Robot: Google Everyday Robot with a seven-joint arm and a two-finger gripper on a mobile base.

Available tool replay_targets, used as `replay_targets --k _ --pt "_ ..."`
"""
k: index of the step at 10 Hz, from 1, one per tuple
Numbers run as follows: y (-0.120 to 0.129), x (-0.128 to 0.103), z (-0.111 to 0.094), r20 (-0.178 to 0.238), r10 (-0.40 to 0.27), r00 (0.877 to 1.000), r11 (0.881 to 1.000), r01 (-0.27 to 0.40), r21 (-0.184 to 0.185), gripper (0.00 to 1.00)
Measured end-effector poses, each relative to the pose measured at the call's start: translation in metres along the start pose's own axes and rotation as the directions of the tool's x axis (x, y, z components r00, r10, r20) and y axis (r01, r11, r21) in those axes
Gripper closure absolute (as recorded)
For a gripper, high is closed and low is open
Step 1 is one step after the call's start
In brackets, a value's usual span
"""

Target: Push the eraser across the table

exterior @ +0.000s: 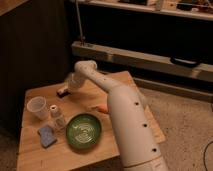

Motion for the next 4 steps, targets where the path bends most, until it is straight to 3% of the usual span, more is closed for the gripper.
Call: replay_targets --k 2,4 --pt "0.013 0.007 -0.015 -0.020 0.028 0.999 0.999 -0.028 -0.014 1.00" --pt "0.042 0.007 -0.035 -0.041 0.061 0.997 0.997 -0.063 -0.035 1.00"
